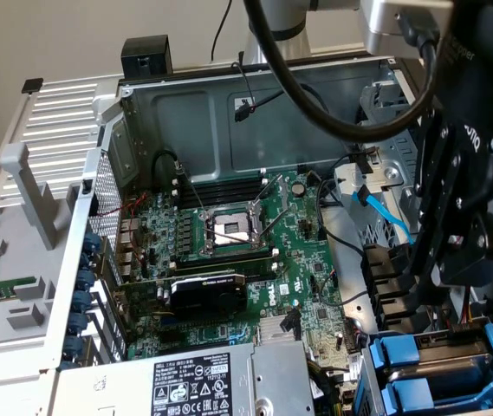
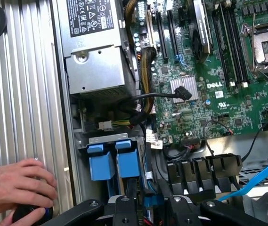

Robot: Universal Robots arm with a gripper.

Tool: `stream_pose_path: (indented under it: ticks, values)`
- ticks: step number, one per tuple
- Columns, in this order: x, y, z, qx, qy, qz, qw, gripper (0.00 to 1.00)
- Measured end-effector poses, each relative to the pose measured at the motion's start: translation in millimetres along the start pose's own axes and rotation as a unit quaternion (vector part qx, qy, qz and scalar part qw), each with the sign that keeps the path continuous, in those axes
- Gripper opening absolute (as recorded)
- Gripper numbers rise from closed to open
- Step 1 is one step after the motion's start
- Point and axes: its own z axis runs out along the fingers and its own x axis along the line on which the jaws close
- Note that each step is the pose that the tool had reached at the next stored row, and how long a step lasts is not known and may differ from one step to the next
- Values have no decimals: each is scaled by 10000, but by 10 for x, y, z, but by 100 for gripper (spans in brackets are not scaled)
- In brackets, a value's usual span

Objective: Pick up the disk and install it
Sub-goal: 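Insert the first disk wire, then insert the second disk wire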

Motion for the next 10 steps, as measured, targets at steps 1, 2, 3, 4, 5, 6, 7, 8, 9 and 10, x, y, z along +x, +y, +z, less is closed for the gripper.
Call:
stream_pose_path:
  ticks: [1, 2, 3, 4, 5, 6, 7, 8, 9, 10]
  values:
    - [0, 0, 1, 0, -1, 4, 10000, 31]
    - [0, 0, 2, -1, -1, 9, 10000, 29]
    - [0, 0, 2, -1, -1, 13, 10000, 29]
    - [0, 0, 2, -2, -1, 16, 10000, 22]
    - [0, 0, 3, -2, -2, 20, 10000, 16]
    - [0, 0, 3, -2, -2, 23, 10000, 16]
    - [0, 0, 3, -3, -3, 24, 10000, 16]
    - [0, 0, 3, -3, -3, 25, 10000, 16]
    - [0, 0, 3, -3, -3, 25, 10000, 16]
    - [0, 0, 3, -3, -2, 25, 10000, 16]
